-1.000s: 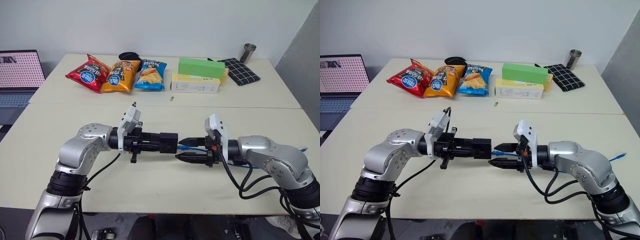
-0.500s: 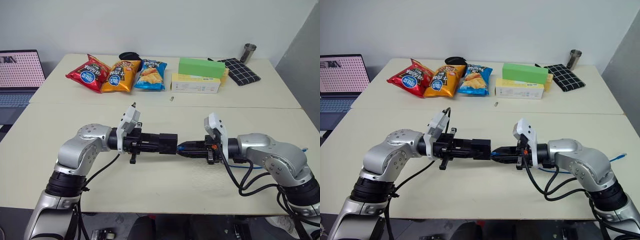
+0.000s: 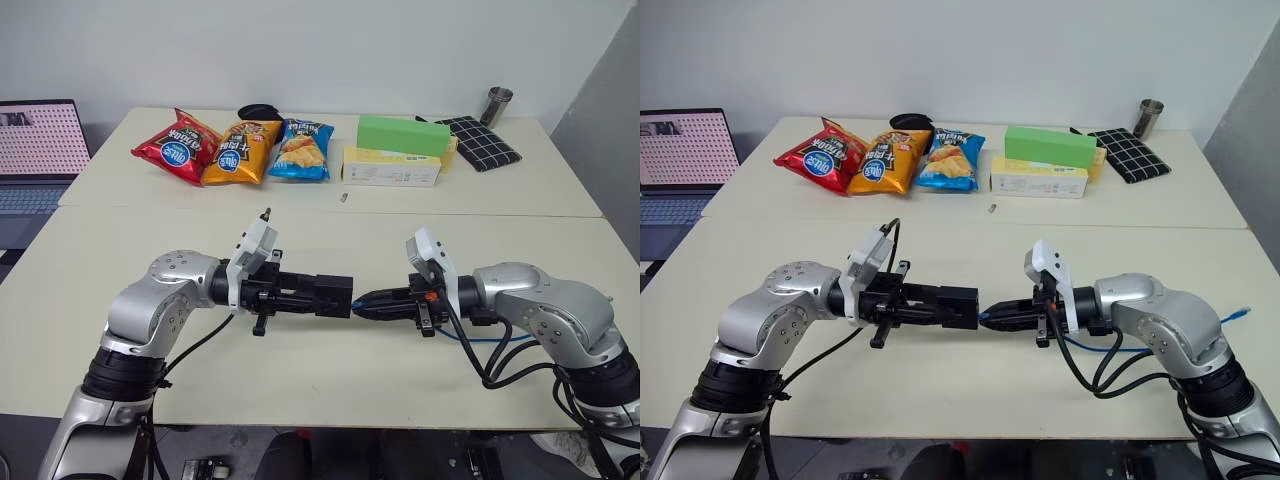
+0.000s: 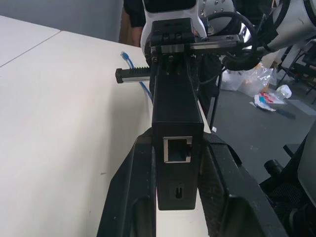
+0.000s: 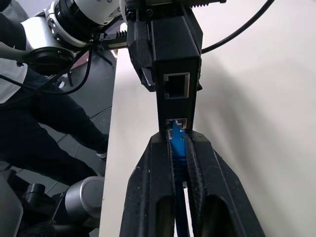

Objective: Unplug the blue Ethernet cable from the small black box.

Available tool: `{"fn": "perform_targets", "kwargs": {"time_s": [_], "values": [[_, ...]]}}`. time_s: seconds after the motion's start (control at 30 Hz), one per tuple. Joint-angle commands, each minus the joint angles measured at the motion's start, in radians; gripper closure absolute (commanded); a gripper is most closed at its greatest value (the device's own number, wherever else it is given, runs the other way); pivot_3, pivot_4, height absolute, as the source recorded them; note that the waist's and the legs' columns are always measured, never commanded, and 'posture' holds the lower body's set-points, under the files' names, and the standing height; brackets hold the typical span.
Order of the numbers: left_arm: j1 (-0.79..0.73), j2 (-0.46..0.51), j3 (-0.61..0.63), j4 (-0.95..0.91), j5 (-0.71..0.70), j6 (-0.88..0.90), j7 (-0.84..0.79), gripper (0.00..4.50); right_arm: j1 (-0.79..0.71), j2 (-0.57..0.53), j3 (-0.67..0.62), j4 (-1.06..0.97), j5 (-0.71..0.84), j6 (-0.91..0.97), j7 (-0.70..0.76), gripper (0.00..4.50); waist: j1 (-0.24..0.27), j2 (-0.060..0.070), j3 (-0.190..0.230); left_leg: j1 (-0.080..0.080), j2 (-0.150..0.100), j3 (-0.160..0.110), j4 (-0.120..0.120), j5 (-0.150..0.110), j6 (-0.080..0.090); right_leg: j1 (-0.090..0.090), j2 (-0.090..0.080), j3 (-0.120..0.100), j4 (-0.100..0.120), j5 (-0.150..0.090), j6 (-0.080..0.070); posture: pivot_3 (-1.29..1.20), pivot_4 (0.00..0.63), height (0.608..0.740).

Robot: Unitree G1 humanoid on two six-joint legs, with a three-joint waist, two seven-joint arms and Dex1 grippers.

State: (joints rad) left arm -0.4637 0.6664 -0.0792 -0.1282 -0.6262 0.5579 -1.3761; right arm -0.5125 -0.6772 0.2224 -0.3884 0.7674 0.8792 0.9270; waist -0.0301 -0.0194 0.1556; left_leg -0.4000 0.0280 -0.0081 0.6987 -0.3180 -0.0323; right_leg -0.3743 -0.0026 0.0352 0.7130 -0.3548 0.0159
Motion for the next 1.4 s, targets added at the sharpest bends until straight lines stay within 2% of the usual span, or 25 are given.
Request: {"fn": "perform_targets", "kwargs": {"time_s": [0.03,0.2,0.4,0.47,0.5,0.53,0.73,0.87,0.93,1.0,1.1,1.27,1.4], "values": [[0.027,0.047,0.022,-0.006,0.034,-0.05,-0.012,3.72,0.024,-0.06,-0.068,0.028,-0.037,-0.02,0.012,4.46,0.0,0.0,0.0,0.0,0.0,0.0,0.0,0.0,0.0,0.0,0.0,0.0,0.0,0.0,0.0,0.0,0.15,0.74],[0.049,0.066,0.043,0.022,0.064,-0.091,0.015,3.72,0.063,-0.066,-0.134,0.104,-0.123,-0.099,-0.041,4.46,0.001,0.0,0.0,0.0,0.0,0.0,0.0,-0.002,0.003,0.0,0.0,0.0,0.0,0.0,0.0,0.0,0.15,0.74],[0.03,0.034,0.036,0.04,0.089,-0.113,0.08,3.72,-0.047,0.048,-0.15,0.496,-0.533,-0.396,-0.473,4.46,-0.001,0.0,0.0,0.0,0.0,0.002,0.0,-0.001,0.001,-0.001,0.0,0.002,0.001,0.0,0.0,0.0,0.15,0.74],[0.018,0.023,0.029,0.053,0.108,-0.127,0.101,3.72,-0.074,0.062,-0.163,0.58,-0.587,-0.449,-0.522,3.76,0.0,0.0,0.0,0.0,0.0,0.004,-0.001,0.0,-0.001,-0.003,0.0,0.003,0.001,0.0,0.0,0.0,0.15,0.74],[0.011,0.016,0.027,0.064,0.121,-0.138,0.118,3.72,-0.083,0.069,-0.169,0.604,-0.598,-0.463,-0.53,3.65,0.0,0.0,0.0,-0.001,0.0,0.005,-0.001,0.0,-0.001,-0.003,0.0,0.003,0.001,0.0,0.0,0.0,0.15,0.74],[-0.001,0.005,0.027,0.077,0.132,-0.14,0.141,3.72,-0.091,0.073,-0.174,0.624,-0.609,-0.479,-0.536,3.31,0.0,0.0,0.0,-0.002,0.0,0.006,-0.002,0.0,-0.001,-0.005,0.0,0.004,0.001,0.0,0.0,0.0,0.15,0.74],[-0.047,-0.059,0.039,0.158,0.215,-0.218,0.267,3.72,-0.08,0.069,-0.215,0.575,-0.591,-0.488,-0.468,1.92,-0.002,0.001,0.0,-0.001,0.001,0.008,-0.002,0.0,-0.001,-0.005,0.0,0.005,0.002,0.0,0.0,0.0,0.15,0.74],[-0.078,-0.114,0.052,0.28,0.325,-0.349,0.422,3.72,0.012,0.024,-0.218,0.325,-0.404,-0.43,-0.194,1.07,0.001,0.001,0.0,-0.001,0.001,0.008,-0.002,0.0,-0.001,-0.006,0.0,0.005,0.002,0.0,0.0,0.0,0.15,0.74],[-0.083,-0.134,0.059,0.338,0.357,-0.413,0.465,3.72,0.057,0.005,-0.221,0.189,-0.308,-0.369,-0.111,0.63,0.001,0.001,0.0,-0.002,0.001,0.007,-0.002,0.0,0.0,-0.006,0.0,0.005,0.002,0.0,0.0,0.0,0.15,0.74],[-0.082,-0.157,0.072,0.399,0.385,-0.481,0.517,3.72,0.081,0.0,-0.209,0.079,-0.246,-0.303,-0.086,0.63,0.0,0.001,0.0,-0.002,0.001,0.007,-0.002,0.0,0.0,-0.005,0.0,0.005,0.002,0.0,0.0,0.0,0.15,0.74],[-0.076,-0.195,0.1,0.512,0.44,-0.604,0.634,3.72,0.094,0.02,-0.151,-0.017,-0.264,-0.285,-0.101,0.63,0.001,0.0,0.0,-0.001,0.001,0.007,-0.001,0.0,0.0,-0.005,0.0,0.005,0.002,0.0,0.0,0.0,0.15,0.74],[-0.077,-0.248,0.151,0.639,0.439,-0.666,0.734,3.72,0.09,0.064,-0.112,-0.056,-0.285,-0.259,-0.147,0.63,0.001,0.0,0.0,-0.001,0.001,0.007,0.0,0.0,0.0,-0.005,0.0,0.004,0.003,0.0,0.0,0.0,0.15,0.74],[-0.08,-0.273,0.194,0.715,0.412,-0.645,0.773,3.72,0.088,0.074,-0.102,-0.065,-0.283,-0.248,-0.154,0.63,0.001,-0.001,0.0,-0.002,0.001,0.007,0.0,0.0,0.0,-0.005,-0.001,0.004,0.002,0.0,0.0,0.0,0.15,0.74]]}}
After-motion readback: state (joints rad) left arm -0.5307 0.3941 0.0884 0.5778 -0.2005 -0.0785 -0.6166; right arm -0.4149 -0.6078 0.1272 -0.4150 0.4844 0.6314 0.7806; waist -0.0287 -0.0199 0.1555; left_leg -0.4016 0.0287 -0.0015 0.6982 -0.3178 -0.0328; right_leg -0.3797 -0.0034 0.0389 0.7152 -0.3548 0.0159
